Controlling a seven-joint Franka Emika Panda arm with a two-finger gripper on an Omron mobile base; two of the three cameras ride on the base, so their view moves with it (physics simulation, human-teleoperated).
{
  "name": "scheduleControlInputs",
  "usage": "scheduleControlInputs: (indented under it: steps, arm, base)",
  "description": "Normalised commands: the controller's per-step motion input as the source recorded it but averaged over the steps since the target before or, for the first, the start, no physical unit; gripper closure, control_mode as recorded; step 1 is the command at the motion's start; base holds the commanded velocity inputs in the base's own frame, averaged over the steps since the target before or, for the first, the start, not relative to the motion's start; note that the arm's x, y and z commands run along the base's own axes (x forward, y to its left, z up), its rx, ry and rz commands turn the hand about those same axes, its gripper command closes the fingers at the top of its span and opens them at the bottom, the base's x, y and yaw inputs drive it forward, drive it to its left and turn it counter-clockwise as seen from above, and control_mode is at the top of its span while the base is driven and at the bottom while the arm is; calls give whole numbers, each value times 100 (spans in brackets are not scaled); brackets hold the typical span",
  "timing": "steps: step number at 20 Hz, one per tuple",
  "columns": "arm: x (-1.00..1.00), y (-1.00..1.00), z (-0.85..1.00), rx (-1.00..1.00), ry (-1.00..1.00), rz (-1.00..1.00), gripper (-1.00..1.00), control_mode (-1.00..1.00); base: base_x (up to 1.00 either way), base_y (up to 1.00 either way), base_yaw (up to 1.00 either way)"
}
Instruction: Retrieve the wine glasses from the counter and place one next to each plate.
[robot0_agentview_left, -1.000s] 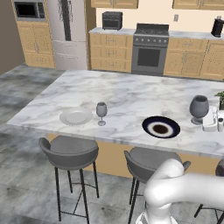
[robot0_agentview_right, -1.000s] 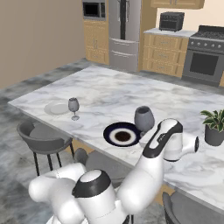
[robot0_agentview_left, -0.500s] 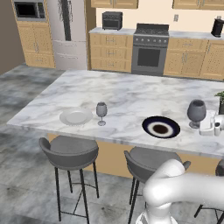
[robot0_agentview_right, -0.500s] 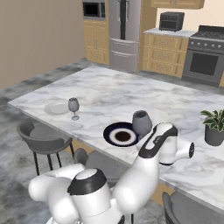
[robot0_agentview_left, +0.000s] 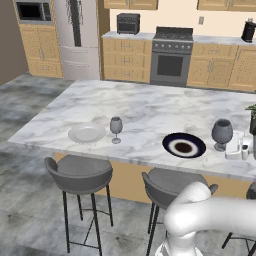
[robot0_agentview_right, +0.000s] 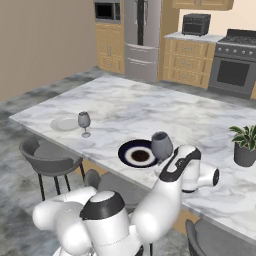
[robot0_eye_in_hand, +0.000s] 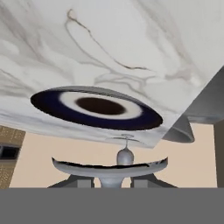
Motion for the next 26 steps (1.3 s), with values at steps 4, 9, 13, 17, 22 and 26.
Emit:
scheduleControlInputs:
  steps: [4, 9, 13, 17, 22, 26]
  arm:
    - [8, -20, -18, 0, 0, 0, 100, -100]
    - [9, -20, -18, 0, 0, 0, 100, -100]
    - [11, -9, -24, 0, 0, 0, 100, -100]
    - [17, -1, -27, 0, 0, 0, 100, -100]
    - [19, 0, -15, 0, 0, 0, 100, -100]
    - [24, 0, -5, 0, 0, 0, 100, -100]
  base:
    - [0, 0, 0]
    - [0, 0, 0]
    - [0, 0, 0]
    - [0, 0, 0]
    - [0, 0, 0]
    - [0, 0, 0]
